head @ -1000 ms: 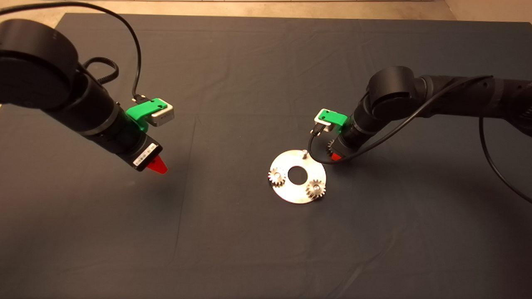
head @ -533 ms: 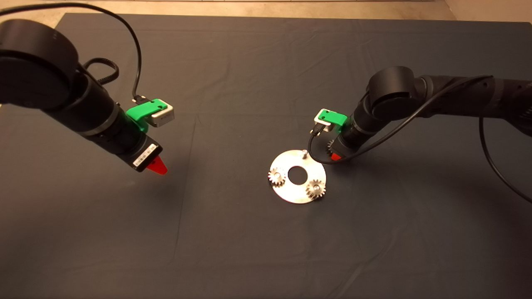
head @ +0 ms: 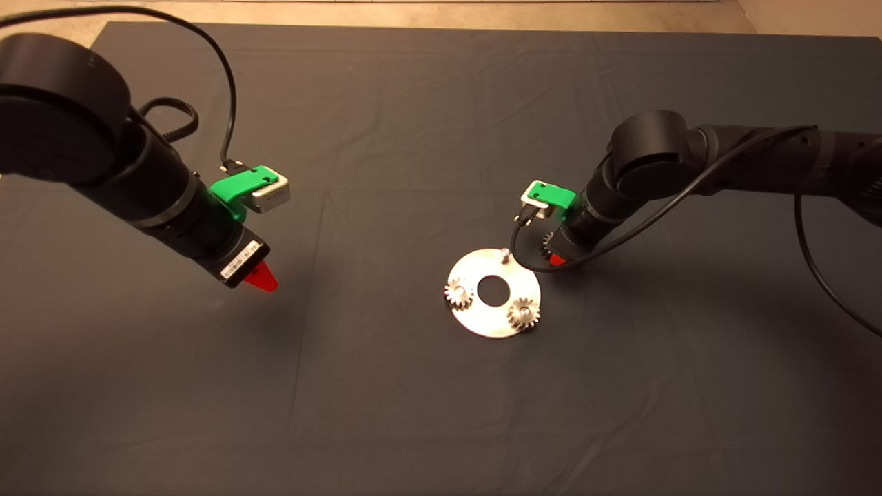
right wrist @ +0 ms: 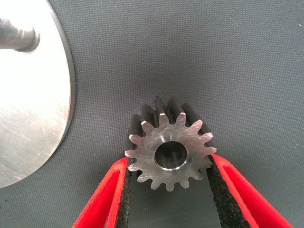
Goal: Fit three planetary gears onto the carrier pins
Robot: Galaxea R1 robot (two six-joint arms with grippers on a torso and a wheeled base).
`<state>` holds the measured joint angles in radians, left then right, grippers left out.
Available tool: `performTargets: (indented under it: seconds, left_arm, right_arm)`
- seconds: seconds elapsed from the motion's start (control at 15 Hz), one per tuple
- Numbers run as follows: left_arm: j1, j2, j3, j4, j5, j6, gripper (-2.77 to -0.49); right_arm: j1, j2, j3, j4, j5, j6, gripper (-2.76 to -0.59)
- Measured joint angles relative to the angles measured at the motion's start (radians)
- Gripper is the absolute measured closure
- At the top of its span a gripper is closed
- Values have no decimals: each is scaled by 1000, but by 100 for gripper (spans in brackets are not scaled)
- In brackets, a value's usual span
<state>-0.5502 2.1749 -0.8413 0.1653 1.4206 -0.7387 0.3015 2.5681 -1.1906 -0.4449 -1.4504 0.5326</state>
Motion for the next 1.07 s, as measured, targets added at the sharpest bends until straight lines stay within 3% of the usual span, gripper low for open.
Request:
performTargets:
  seconds: [0.8,1.07]
  left_arm:
    - [0,0,0,-1,-1,0,-164]
    - [0,0,0,-1,-17,0,-164]
  right_arm:
    - [0,-3,0,0,5,0,-92]
    - [0,-3,0,1,6,0,-88]
